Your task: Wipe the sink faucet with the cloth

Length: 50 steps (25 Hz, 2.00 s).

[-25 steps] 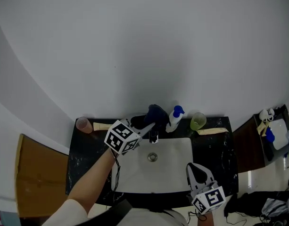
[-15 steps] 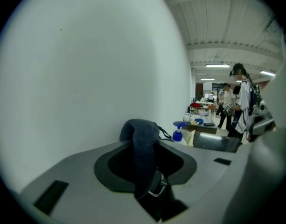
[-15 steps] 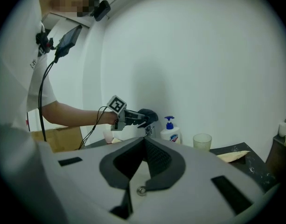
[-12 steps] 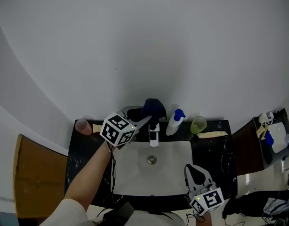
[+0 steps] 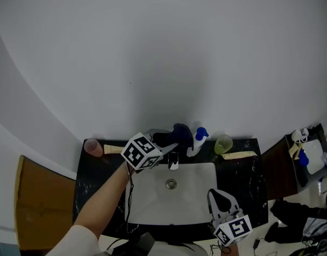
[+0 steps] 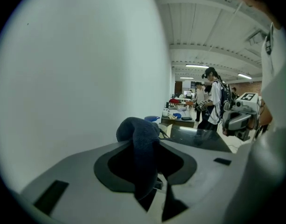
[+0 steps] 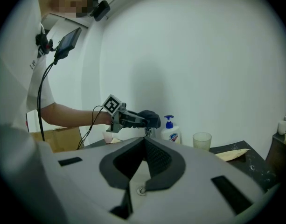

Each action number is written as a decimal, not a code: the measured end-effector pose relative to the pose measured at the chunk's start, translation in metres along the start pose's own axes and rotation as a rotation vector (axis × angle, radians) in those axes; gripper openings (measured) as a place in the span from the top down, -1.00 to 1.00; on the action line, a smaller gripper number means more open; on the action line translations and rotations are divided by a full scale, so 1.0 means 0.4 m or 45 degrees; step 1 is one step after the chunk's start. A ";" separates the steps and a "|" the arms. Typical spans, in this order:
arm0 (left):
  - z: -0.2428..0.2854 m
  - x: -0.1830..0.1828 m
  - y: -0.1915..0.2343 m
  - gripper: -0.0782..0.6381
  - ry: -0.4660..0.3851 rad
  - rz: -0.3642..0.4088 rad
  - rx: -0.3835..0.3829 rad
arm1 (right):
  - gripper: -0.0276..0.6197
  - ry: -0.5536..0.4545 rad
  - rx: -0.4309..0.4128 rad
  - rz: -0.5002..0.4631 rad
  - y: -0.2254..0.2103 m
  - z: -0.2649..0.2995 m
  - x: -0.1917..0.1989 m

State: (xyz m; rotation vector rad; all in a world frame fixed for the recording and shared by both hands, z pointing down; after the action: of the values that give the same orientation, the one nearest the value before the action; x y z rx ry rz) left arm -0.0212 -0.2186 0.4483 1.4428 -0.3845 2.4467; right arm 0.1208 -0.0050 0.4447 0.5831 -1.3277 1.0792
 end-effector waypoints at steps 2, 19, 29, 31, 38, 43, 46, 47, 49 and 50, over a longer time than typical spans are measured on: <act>0.017 -0.008 0.043 0.42 0.023 0.013 -0.074 | 0.90 0.003 0.002 -0.001 -0.001 -0.004 0.001; -0.019 -0.011 -0.053 0.42 -0.023 -0.022 0.037 | 0.90 0.039 -0.111 -0.053 0.051 0.046 -0.001; 0.012 -0.053 0.091 0.42 -0.026 -0.028 -0.253 | 0.90 0.067 -0.246 -0.118 0.124 0.136 -0.011; -0.029 -0.081 0.054 0.42 -0.121 -0.041 -0.194 | 0.90 0.060 -0.253 -0.120 0.121 0.138 -0.015; -0.017 -0.014 -0.094 0.42 0.011 0.028 0.092 | 0.90 0.048 -0.236 -0.113 0.102 0.124 -0.021; 0.032 -0.017 0.022 0.42 0.017 -0.054 -0.057 | 0.90 0.044 -0.205 -0.110 0.084 0.111 -0.024; 0.048 -0.022 0.098 0.42 0.049 -0.052 -0.190 | 0.90 0.042 -0.199 -0.107 0.087 0.109 -0.026; 0.045 -0.025 0.106 0.42 0.053 -0.041 -0.210 | 0.90 0.037 -0.202 -0.107 0.091 0.110 -0.028; 0.023 -0.036 0.085 0.42 0.018 -0.037 -0.182 | 0.90 0.024 -0.213 -0.104 0.099 0.111 -0.033; 0.005 -0.045 0.060 0.42 -0.016 -0.043 -0.137 | 0.90 0.019 -0.220 -0.102 0.101 0.113 -0.033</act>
State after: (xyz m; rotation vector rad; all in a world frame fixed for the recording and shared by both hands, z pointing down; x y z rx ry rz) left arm -0.0198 -0.2433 0.4314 1.4088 -0.4830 2.3535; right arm 0.0653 -0.0300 0.4320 0.4944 -1.3575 0.8917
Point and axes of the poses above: the fingertips, and each gripper's own axes: z forward along the fingers, y to its left, x out of its underside, the point moved 4 cm from there along -z, backward along the fingers, and after that the axes turned 6 degrees about z, right-handed, at the moved point
